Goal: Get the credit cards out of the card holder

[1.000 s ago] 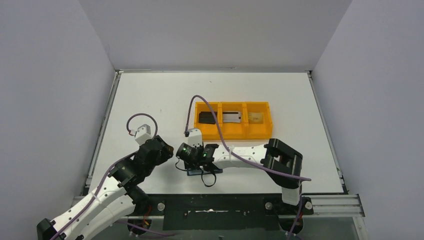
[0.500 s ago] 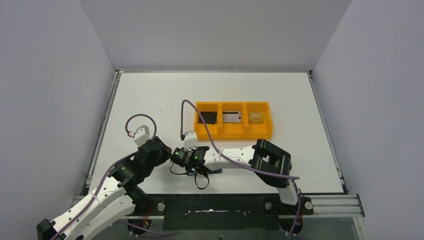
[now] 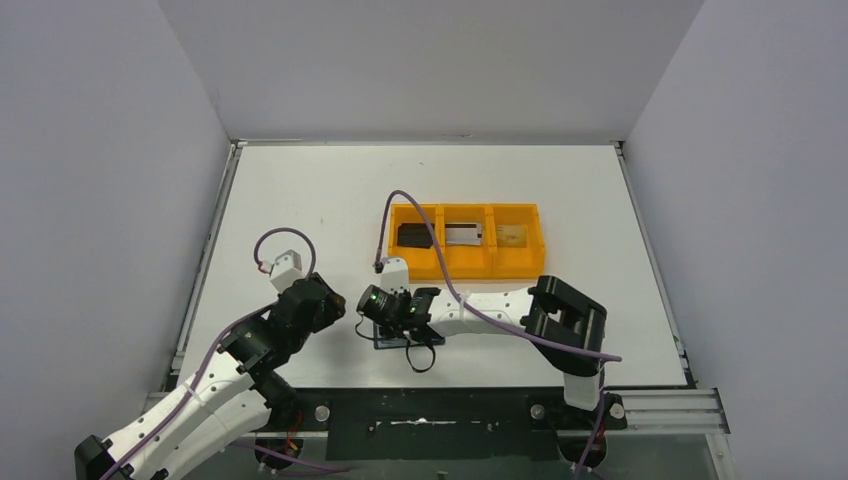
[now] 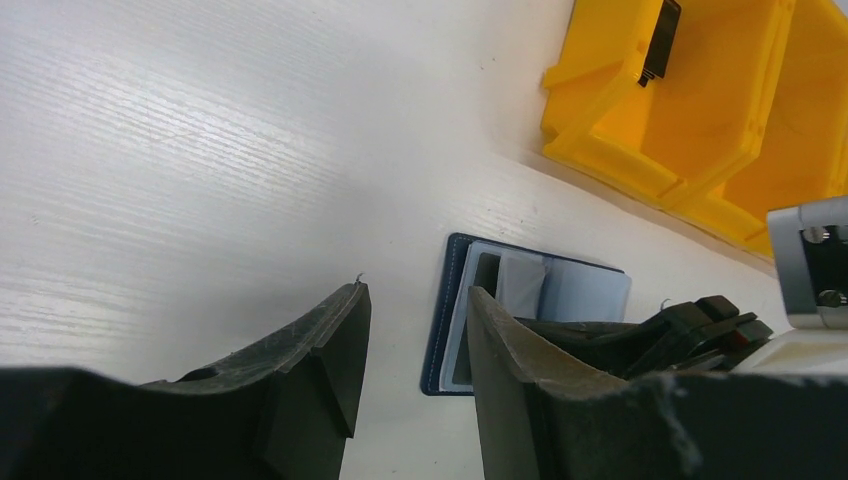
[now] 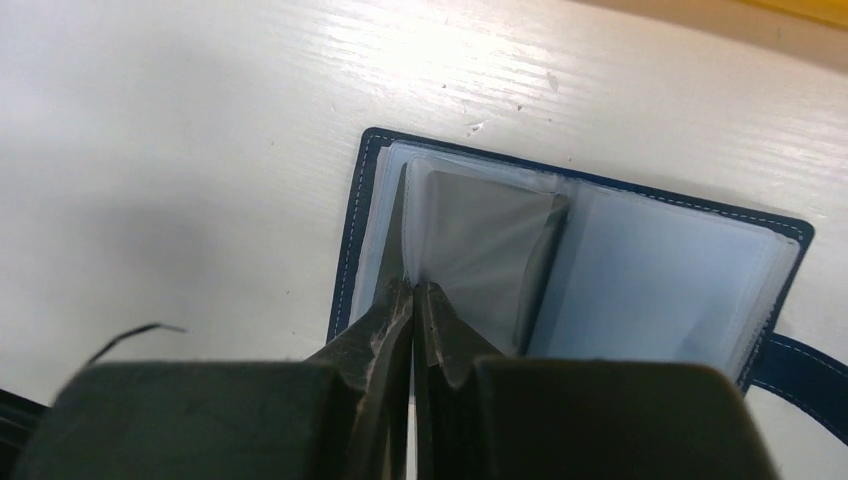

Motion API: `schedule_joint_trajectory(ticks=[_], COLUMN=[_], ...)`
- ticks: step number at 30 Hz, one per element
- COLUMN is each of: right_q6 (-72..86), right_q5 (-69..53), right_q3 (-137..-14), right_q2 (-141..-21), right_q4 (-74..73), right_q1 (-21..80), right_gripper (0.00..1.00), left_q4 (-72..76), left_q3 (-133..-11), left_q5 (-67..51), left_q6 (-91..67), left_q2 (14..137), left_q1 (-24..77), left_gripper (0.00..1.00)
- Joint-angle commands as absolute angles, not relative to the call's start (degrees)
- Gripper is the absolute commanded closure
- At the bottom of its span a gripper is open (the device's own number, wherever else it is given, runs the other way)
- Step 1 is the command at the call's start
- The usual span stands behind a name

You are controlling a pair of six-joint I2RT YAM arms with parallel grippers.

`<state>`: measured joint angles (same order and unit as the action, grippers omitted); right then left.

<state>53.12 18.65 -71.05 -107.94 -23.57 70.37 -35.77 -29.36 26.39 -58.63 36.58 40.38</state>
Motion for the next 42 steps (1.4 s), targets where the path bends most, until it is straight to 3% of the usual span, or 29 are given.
schedule_joint_trajectory(ticks=[1, 22, 28, 42], right_q6=[53.5, 59.9, 61.7, 69.0], right_q5=[18.8, -0.4, 0.2, 0.7], right_q3=[-69.7, -44.7, -41.9, -29.8], right_q2=[-101.5, -87.3, -85.2, -82.0], right_q4=[-19.9, 10.7, 13.1, 28.1], right_q1=[69.6, 59.6, 59.2, 58.2], right_gripper=[1.00, 0.97, 0.97, 0.98], left_q4=[-31.6, -7.5, -5.5, -1.2], left_q3=[-29.4, -27.5, -27.9, -26.8], left_q5=[24.9, -2.6, -4.2, -8.0], left_q6=[-56.9, -46.3, -47.4, -50.4], left_q2=[36.9, 48.5, 52.6, 64.0], left_q1=[40.1, 40.0, 40.1, 40.1], left_gripper=[0.60, 0.53, 0.61, 0.67])
